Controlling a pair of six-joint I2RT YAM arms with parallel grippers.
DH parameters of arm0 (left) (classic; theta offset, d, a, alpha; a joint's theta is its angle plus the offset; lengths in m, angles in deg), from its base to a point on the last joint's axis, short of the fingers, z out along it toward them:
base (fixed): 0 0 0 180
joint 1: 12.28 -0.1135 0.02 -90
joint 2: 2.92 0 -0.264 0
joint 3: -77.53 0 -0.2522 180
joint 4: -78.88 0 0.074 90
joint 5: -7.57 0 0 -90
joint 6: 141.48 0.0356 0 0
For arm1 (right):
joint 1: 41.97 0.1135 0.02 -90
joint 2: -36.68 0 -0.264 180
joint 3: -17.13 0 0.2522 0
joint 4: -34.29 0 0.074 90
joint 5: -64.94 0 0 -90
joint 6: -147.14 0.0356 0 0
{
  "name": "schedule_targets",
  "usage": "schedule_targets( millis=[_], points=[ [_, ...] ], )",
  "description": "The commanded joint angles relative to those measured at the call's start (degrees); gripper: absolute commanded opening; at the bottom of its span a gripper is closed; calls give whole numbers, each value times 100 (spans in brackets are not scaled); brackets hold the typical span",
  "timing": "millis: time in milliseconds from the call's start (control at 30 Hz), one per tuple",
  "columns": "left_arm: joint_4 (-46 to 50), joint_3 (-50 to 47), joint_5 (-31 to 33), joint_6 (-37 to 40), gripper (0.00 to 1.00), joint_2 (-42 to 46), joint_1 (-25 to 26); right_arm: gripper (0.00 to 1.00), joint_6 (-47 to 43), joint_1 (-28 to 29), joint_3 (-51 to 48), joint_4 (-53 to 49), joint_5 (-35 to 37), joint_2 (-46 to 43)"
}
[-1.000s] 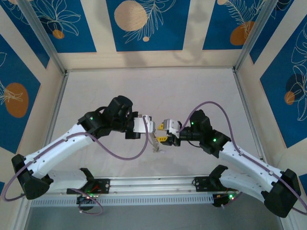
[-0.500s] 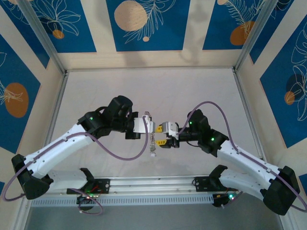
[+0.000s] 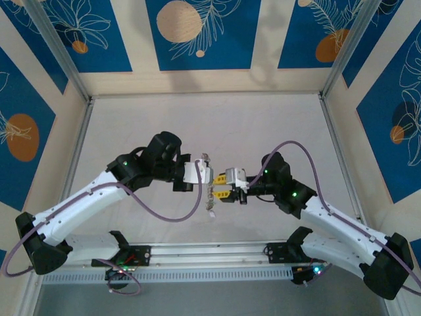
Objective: Put the keys on the keyring
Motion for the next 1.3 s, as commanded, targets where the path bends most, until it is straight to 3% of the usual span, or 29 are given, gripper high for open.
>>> schedule_targets(
  millis=[0, 133, 367, 500, 633, 867, 1000, 1100, 1267],
  points=[
    [-204, -50, -320, 171, 0, 221, 73, 40, 275, -255, -83, 76, -156, -162],
    [-203, -85, -514, 187, 0, 267, 76, 49, 387, -353, -191, 234, -111, -286],
    [-296, -154, -562, 156, 0, 334, 78, 54, 462, -280, -62, 293, -611, 61],
    [-331, -188, -518, 137, 0, 358, 75, 47, 503, -195, 127, 88, -963, 299],
    [-421, -262, -371, 107, 0, 435, 76, 32, 354, -195, 162, -317, -1010, 220],
    [-414, -306, -101, 151, 0, 513, 75, 25, 372, -162, 44, -339, -1172, 10],
    [-414, -299, -97, 119, 0, 520, 73, 37, 588, -44, -111, 177, -1084, 56],
    [-427, -319, -127, 112, 0, 548, 73, 49, 914, 42, -317, 745, -355, 67],
    [-467, -343, -189, 150, 0, 556, 78, 55, 1001, 12, -354, 736, 57, 29]
  ],
)
